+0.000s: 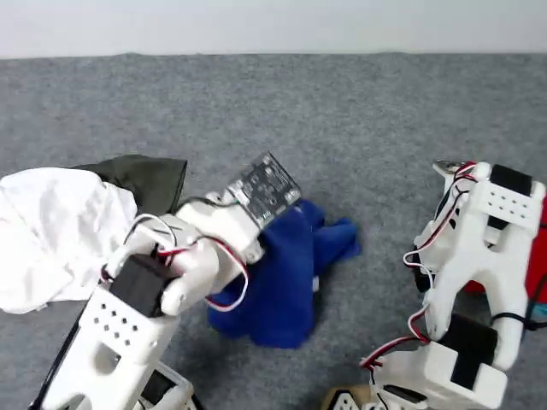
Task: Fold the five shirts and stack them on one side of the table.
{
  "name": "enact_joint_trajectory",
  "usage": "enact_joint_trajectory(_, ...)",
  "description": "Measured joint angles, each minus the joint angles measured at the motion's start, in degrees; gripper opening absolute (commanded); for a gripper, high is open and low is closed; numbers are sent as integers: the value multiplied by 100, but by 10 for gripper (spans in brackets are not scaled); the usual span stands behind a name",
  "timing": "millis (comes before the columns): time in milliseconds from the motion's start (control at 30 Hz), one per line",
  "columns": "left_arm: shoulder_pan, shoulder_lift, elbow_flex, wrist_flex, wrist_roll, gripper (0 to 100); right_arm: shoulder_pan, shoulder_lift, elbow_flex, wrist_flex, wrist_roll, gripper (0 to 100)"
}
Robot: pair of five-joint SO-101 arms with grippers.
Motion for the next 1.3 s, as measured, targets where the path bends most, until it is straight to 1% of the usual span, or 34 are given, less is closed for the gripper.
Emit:
enact_joint_trajectory(100,-158,-334,-62,422,9,229,-26,-255,0,0,0,37)
enact_joint_trajectory(200,-545,-712,-176,826,-202,228,-255,-501,0,0,0,37)
enact_joint_trajectory(367,-1512,-1108,-132,1345,-809,225,-1178,-747,-9,0,0,32)
enact_joint_trajectory(467,-2312,-1266,53,1345,-985,225,-1829,-747,-308,0,0,32)
enact_joint_trajectory(567,-3130,-1389,308,1134,-1011,225,-2374,-536,-941,0,-9,33)
enact_joint_trajectory(633,-3560,-1415,536,932,-1011,225,-2620,-202,-1371,0,-18,37)
enact_joint_trajectory(700,-3851,-1424,782,774,-1011,225,-2769,193,-1732,0,-53,43)
enact_joint_trajectory(733,-3930,-1424,897,721,-1011,225,-2848,422,-1881,0,-105,61)
enact_joint_trajectory(867,-4044,-1424,1160,624,-1011,225,-3218,1240,-2268,0,-299,191)
enact_joint_trajectory(900,-4044,-1424,1204,615,-1011,224,-3323,1380,-2321,0,-325,203)
enact_joint_trajectory(1033,-4044,-1424,1336,571,-1011,224,-3420,1837,-2400,0,-501,205)
enact_joint_trajectory(1167,-4044,-1424,1380,554,-1011,224,-3376,2356,-2848,-18,-536,206)
enact_joint_trajectory(1300,-4044,-1424,1380,545,-1011,224,-3121,2963,-3464,-97,-536,206)
